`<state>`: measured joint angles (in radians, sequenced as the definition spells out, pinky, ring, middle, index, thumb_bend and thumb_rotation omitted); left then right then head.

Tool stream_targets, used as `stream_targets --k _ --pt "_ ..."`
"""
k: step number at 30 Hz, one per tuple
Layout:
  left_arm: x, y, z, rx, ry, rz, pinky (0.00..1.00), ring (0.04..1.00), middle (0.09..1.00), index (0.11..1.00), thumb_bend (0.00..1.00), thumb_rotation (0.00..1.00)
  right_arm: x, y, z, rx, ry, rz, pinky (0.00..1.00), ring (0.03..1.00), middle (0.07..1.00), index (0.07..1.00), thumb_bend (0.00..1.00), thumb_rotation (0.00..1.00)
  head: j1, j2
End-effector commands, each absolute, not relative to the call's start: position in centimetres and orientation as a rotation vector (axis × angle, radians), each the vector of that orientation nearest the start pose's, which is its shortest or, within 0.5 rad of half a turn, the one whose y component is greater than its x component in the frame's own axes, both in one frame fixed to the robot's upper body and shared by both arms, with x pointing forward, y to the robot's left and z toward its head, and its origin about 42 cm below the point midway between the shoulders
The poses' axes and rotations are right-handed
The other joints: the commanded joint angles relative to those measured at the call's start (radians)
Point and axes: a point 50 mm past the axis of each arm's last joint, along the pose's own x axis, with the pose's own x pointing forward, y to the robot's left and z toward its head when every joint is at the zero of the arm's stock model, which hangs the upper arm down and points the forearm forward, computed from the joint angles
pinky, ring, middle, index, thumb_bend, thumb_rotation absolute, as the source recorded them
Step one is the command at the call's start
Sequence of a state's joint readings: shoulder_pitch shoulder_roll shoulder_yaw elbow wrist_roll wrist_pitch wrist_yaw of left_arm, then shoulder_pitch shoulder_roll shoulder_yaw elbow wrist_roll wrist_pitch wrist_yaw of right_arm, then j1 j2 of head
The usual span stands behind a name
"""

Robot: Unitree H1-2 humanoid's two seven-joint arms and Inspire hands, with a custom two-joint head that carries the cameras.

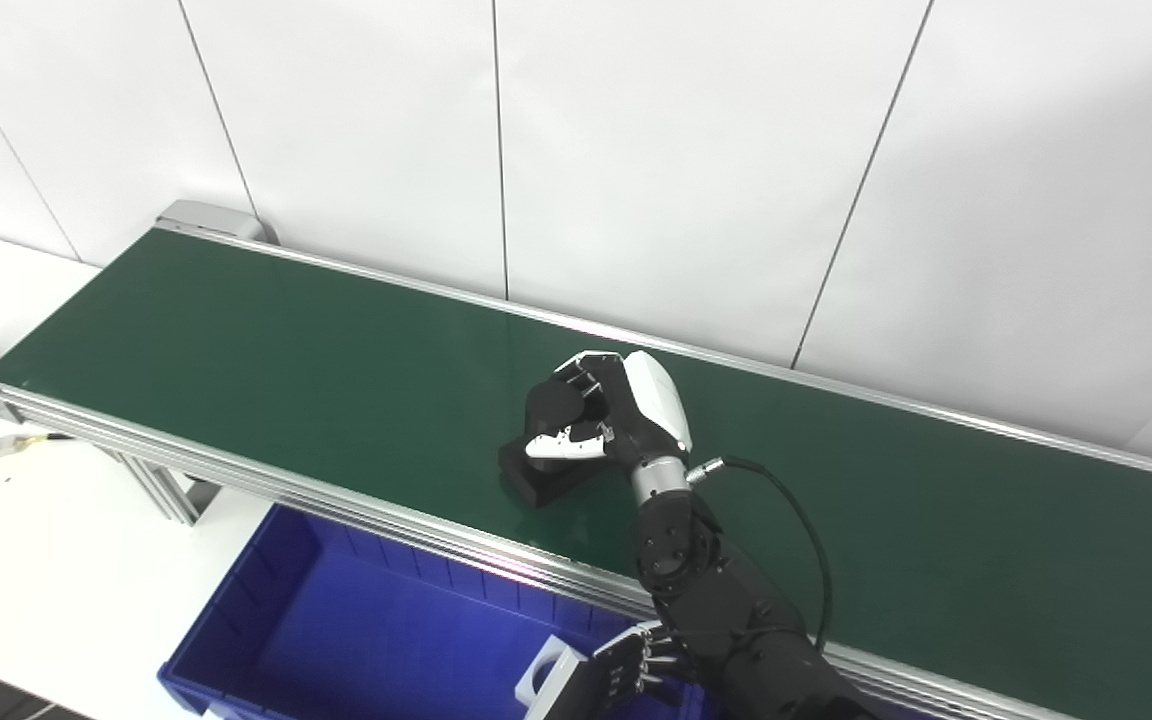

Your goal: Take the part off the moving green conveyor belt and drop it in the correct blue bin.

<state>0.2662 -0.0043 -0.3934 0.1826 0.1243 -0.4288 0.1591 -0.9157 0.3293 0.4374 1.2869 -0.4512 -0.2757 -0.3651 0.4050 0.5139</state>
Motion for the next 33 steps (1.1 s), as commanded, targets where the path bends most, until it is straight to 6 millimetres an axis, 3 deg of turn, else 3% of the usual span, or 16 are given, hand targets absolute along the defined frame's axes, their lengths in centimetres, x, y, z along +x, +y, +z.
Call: stream_targets --k 1,14,20,28,33 --pt "16.2 11.6 3.3 -0.007 -0.084 -0.197 0.63 0.720 0.788 0.810 0.88 0.60 42.6 10.1 16.3 -0.571 -0.309 0.505 0.47 0.435 0.528 0.474 0.52 0.00 -0.002 0.000" --pt "16.5 12.0 3.1 -0.010 -0.076 -0.202 0.67 0.762 0.827 0.821 0.86 0.59 43.5 8.9 17.1 -0.490 -0.346 0.466 0.45 0.434 0.501 0.489 0.52 0.00 -0.012 -0.002" --pt "16.6 12.5 2.8 -0.028 -0.064 -0.204 0.69 0.761 0.809 0.820 0.86 0.57 43.8 6.6 19.5 -0.371 -0.427 0.423 0.45 0.436 0.493 0.494 0.52 0.00 -0.045 0.002" --pt "16.7 14.0 2.7 -0.034 -0.057 -0.207 0.70 0.748 0.777 0.818 0.84 0.55 41.4 2.6 21.9 -0.259 -0.419 0.410 0.43 0.439 0.488 0.494 0.52 0.00 -0.096 0.010" --pt "16.6 15.0 2.8 -0.023 -0.060 -0.207 0.70 0.750 0.776 0.827 0.87 0.61 39.2 0.1 23.1 -0.238 -0.432 0.382 0.41 0.434 0.491 0.504 0.52 0.00 -0.129 0.016"
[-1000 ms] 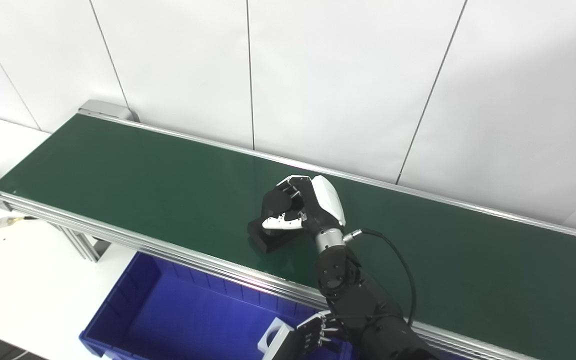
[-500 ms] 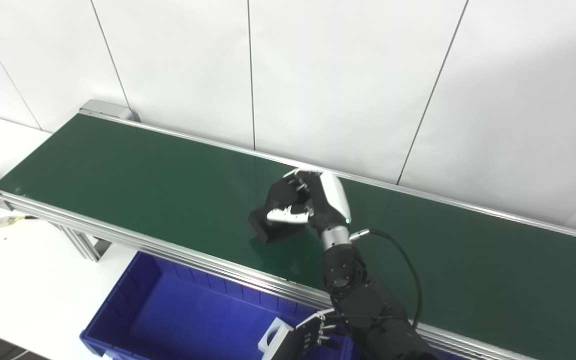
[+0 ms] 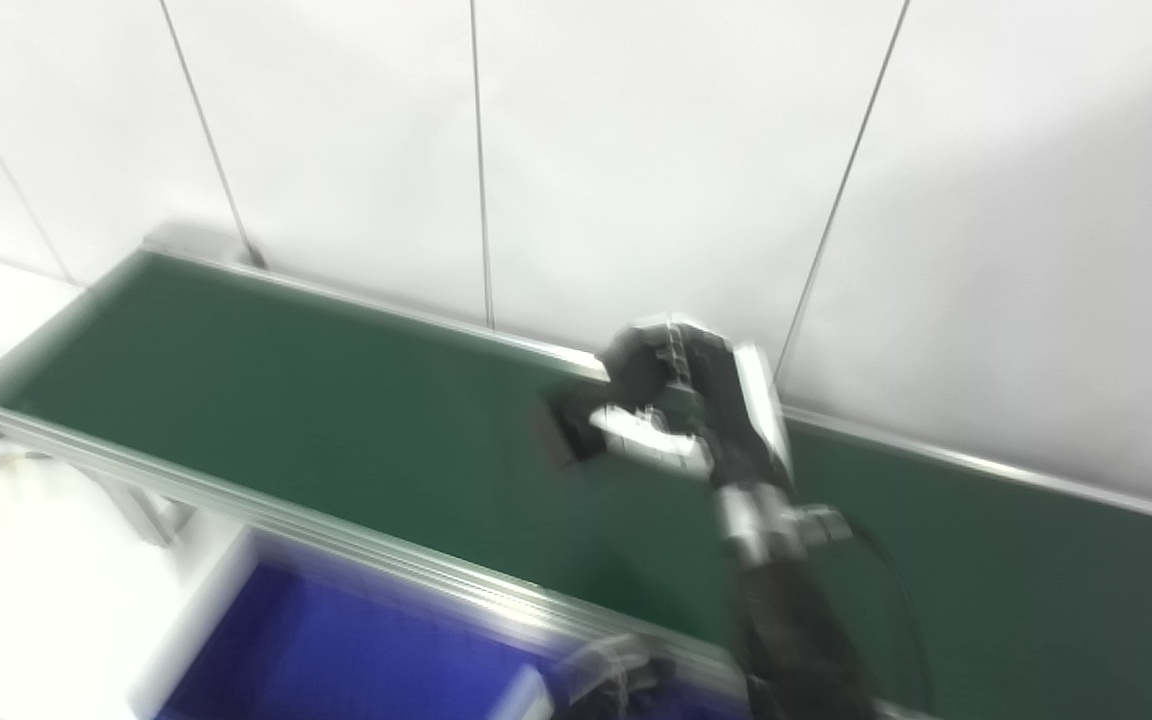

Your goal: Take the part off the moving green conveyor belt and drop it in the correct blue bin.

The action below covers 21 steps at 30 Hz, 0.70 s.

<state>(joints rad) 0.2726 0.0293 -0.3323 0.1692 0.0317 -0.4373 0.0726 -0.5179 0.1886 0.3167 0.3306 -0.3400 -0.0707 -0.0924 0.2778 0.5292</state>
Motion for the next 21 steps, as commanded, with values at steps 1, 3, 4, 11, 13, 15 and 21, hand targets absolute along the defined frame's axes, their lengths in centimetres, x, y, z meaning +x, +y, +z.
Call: stream_targets --k 1,3,4,11,13,15,21 --pt "16.5 15.1 2.8 -0.022 -0.060 -0.208 0.71 0.751 0.778 0.829 0.87 0.62 38.9 -0.3 23.4 -0.233 -0.434 0.379 0.41 0.436 0.492 0.504 0.52 0.00 -0.004 0.001" --pt "16.5 15.5 2.9 -0.021 -0.061 -0.207 0.71 0.754 0.779 0.831 0.86 0.62 38.3 -1.2 23.9 -0.220 -0.449 0.369 0.41 0.437 0.495 0.502 0.52 0.00 -0.016 0.004" --pt "16.5 15.6 2.9 -0.022 -0.061 -0.206 0.71 0.756 0.780 0.832 0.85 0.62 38.1 -1.7 24.2 -0.214 -0.460 0.361 0.41 0.434 0.495 0.498 0.52 0.00 -0.026 0.007" --pt "16.3 16.8 3.0 -0.038 -0.058 -0.193 0.72 0.769 0.796 0.840 0.81 0.60 36.0 -5.2 25.8 -0.187 -0.520 0.316 0.40 0.433 0.508 0.487 0.52 0.00 -0.091 0.028" --pt "16.3 17.1 3.0 -0.044 -0.060 -0.192 0.72 0.772 0.799 0.841 0.81 0.60 35.5 -6.0 26.0 -0.202 -0.528 0.301 0.40 0.433 0.510 0.486 0.52 0.00 -0.110 0.036" --pt "16.3 17.3 3.1 -0.049 -0.062 -0.190 0.72 0.777 0.803 0.844 0.83 0.62 34.9 -6.8 26.1 -0.220 -0.532 0.283 0.39 0.433 0.508 0.488 0.52 0.00 -0.125 0.042" --pt "16.1 18.0 3.3 -0.051 -0.067 -0.183 0.74 0.795 0.814 0.854 0.85 0.65 32.7 -9.0 26.3 -0.247 -0.520 0.222 0.37 0.426 0.505 0.505 0.52 0.00 -0.175 0.074"
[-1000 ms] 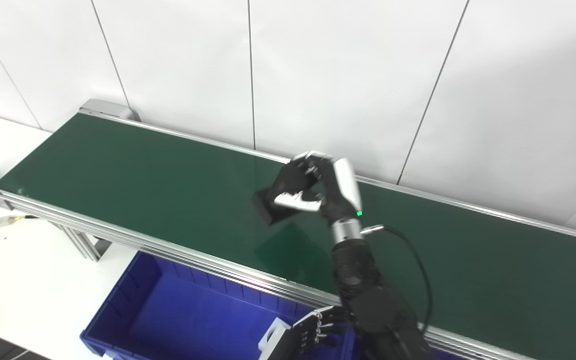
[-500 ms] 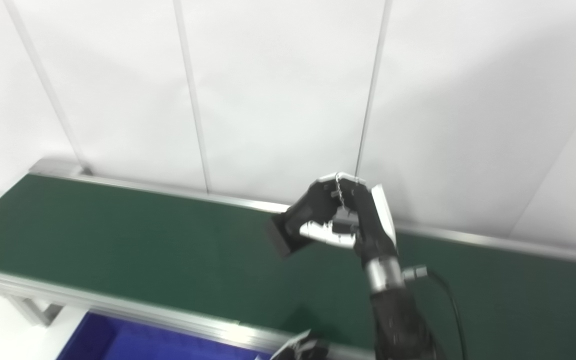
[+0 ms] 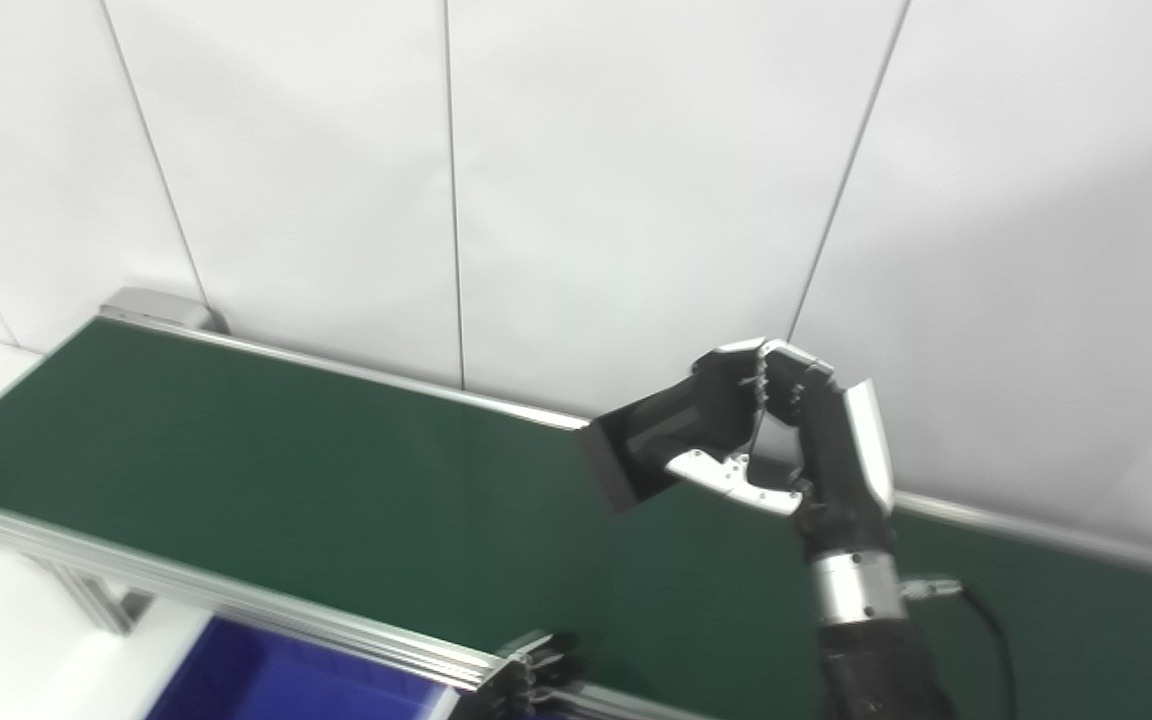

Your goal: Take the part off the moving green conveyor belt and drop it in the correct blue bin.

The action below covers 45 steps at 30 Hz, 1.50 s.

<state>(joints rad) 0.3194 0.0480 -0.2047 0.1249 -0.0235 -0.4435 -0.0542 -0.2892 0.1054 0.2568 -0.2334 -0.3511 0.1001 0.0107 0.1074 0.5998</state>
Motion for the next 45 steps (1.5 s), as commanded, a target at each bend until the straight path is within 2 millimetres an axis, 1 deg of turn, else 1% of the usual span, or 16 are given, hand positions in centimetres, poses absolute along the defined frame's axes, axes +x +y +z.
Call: stream_targets --k 1,10,13,14,17,18,20,22,23,24,27,28,35,36,41,45 --pt "16.0 18.1 3.3 -0.051 -0.068 -0.184 0.74 0.795 0.814 0.855 0.85 0.65 32.2 -9.4 26.3 -0.249 -0.520 0.213 0.37 0.426 0.505 0.505 0.52 0.00 -0.018 0.013" --pt "15.6 18.9 4.0 -0.046 -0.087 -0.184 0.77 0.808 0.825 0.873 0.82 0.68 28.8 -11.4 25.8 -0.209 -0.492 0.151 0.35 0.419 0.517 0.500 0.52 0.00 -0.076 0.071" --pt "15.4 19.3 4.4 -0.046 -0.098 -0.181 0.77 0.804 0.822 0.872 0.82 0.68 27.3 -12.2 25.4 -0.214 -0.478 0.122 0.33 0.413 0.515 0.509 0.52 0.00 -0.093 0.096" --pt "15.3 19.4 4.5 -0.045 -0.103 -0.181 0.77 0.804 0.822 0.873 0.81 0.68 26.8 -12.4 25.3 -0.212 -0.475 0.113 0.33 0.413 0.515 0.510 0.52 0.00 -0.101 0.113" --pt "15.2 19.6 5.0 -0.041 -0.114 -0.180 0.76 0.803 0.821 0.874 0.79 0.68 25.5 -13.0 24.8 -0.215 -0.467 0.085 0.36 0.423 0.509 0.504 0.52 0.00 -0.110 0.129" --pt "15.1 19.7 5.1 -0.039 -0.119 -0.180 0.76 0.803 0.821 0.874 0.79 0.68 25.0 -13.2 24.7 -0.211 -0.462 0.075 0.36 0.423 0.508 0.504 0.52 0.00 -0.121 0.145" --pt "15.1 19.9 5.4 -0.037 -0.126 -0.183 0.76 0.803 0.823 0.876 0.78 0.67 24.2 -13.6 24.3 -0.203 -0.444 0.053 0.36 0.418 0.507 0.511 0.52 0.00 -0.129 0.159" --pt "15.1 20.0 5.7 -0.037 -0.131 -0.186 0.76 0.802 0.823 0.876 0.78 0.67 23.2 -14.0 24.0 -0.193 -0.419 0.033 0.36 0.417 0.508 0.513 0.52 0.00 -0.140 0.181" --pt "15.1 20.1 5.9 -0.035 -0.134 -0.187 0.76 0.800 0.820 0.874 0.79 0.68 22.8 -14.1 23.9 -0.187 -0.406 0.024 0.36 0.417 0.507 0.515 0.52 0.00 -0.140 0.181" --pt "15.1 20.2 6.0 -0.034 -0.136 -0.187 0.76 0.800 0.820 0.874 0.79 0.68 22.4 -14.2 23.8 -0.182 -0.394 0.015 0.36 0.417 0.506 0.516 0.52 0.00 -0.147 0.200" --pt "15.2 20.3 6.5 -0.031 -0.140 -0.186 0.75 0.794 0.817 0.871 0.80 0.69 21.3 -14.4 23.4 -0.178 -0.367 -0.001 0.36 0.415 0.501 0.521 0.52 0.00 -0.150 0.214" --pt "15.3 20.4 6.7 -0.032 -0.142 -0.186 0.75 0.792 0.815 0.870 0.81 0.69 20.9 -14.4 23.2 -0.175 -0.351 -0.005 0.36 0.414 0.500 0.522 0.52 0.00 -0.153 0.232" --pt "15.5 20.6 7.8 -0.025 -0.143 -0.187 0.75 0.787 0.810 0.865 0.82 0.70 18.9 -14.4 21.5 -0.193 -0.283 -0.034 0.36 0.414 0.500 0.521 0.52 0.00 -0.164 0.270" --pt "15.5 20.7 8.0 -0.023 -0.143 -0.188 0.75 0.786 0.810 0.864 0.83 0.70 18.6 -14.4 21.0 -0.200 -0.266 -0.041 0.36 0.413 0.501 0.521 0.52 0.00 -0.171 0.284" --pt "15.6 21.2 9.0 -0.022 -0.140 -0.192 0.75 0.787 0.812 0.867 0.83 0.69 17.4 -14.3 18.9 -0.212 -0.192 -0.075 0.35 0.412 0.502 0.520 0.52 0.00 -0.198 0.317" --pt "15.6 21.6 9.7 -0.023 -0.137 -0.190 0.74 0.780 0.805 0.861 0.82 0.68 16.6 -14.2 17.4 -0.229 -0.143 -0.099 0.34 0.407 0.499 0.523 0.52 0.00 -0.221 0.334"
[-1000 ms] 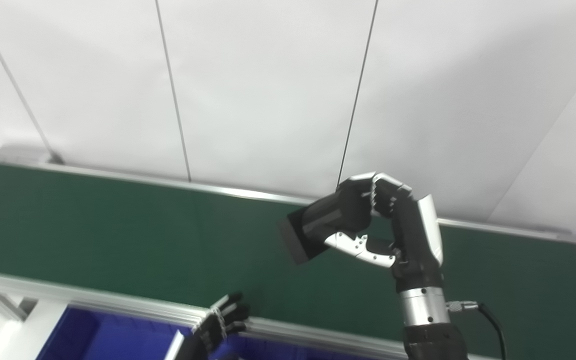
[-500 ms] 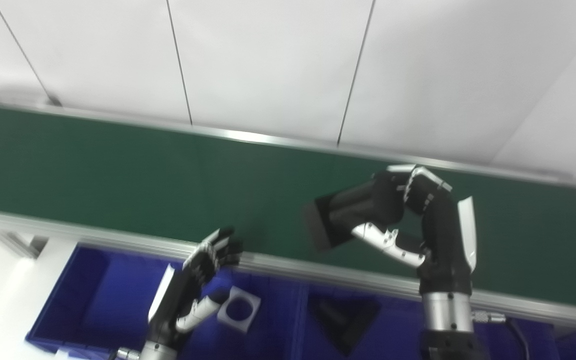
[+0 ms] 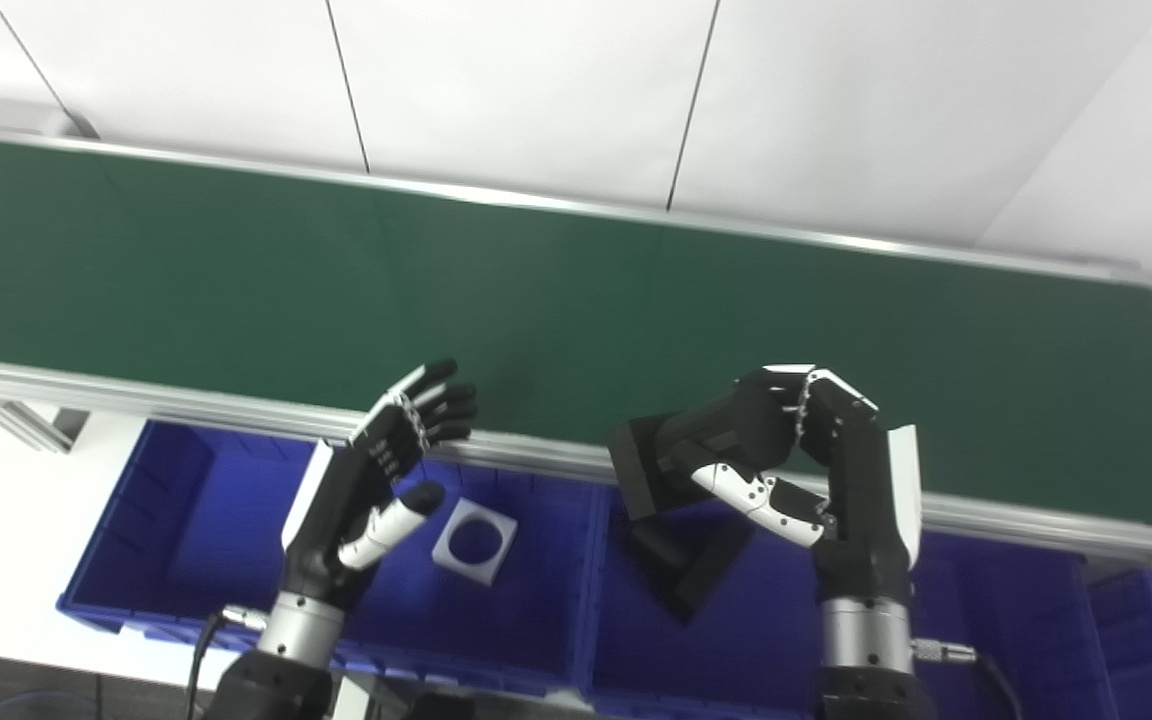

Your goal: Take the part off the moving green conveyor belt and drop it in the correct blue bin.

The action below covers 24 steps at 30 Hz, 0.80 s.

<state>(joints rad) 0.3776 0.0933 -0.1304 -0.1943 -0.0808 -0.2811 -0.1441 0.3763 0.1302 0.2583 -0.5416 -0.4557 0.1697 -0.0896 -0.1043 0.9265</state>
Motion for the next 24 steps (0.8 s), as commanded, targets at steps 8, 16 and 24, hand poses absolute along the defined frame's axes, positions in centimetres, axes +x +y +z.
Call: stream_targets --k 8,16,24 --pt "15.6 22.6 11.0 -0.027 -0.134 -0.198 0.74 0.782 0.805 0.861 0.83 0.67 15.7 -14.3 15.7 -0.311 -0.079 -0.118 0.35 0.416 0.502 0.515 0.52 0.00 -0.058 0.050" --pt "15.7 23.7 12.3 -0.026 -0.130 -0.202 0.74 0.786 0.807 0.867 0.79 0.68 15.4 -14.6 15.3 -0.574 -0.071 -0.064 0.33 0.393 0.511 0.529 0.51 0.00 -0.108 0.082" --pt "16.0 24.2 12.6 -0.038 -0.128 -0.208 0.74 0.786 0.808 0.864 0.77 0.66 15.4 -14.6 14.5 -0.670 -0.016 -0.028 0.31 0.398 0.508 0.529 0.50 0.00 -0.139 0.092"
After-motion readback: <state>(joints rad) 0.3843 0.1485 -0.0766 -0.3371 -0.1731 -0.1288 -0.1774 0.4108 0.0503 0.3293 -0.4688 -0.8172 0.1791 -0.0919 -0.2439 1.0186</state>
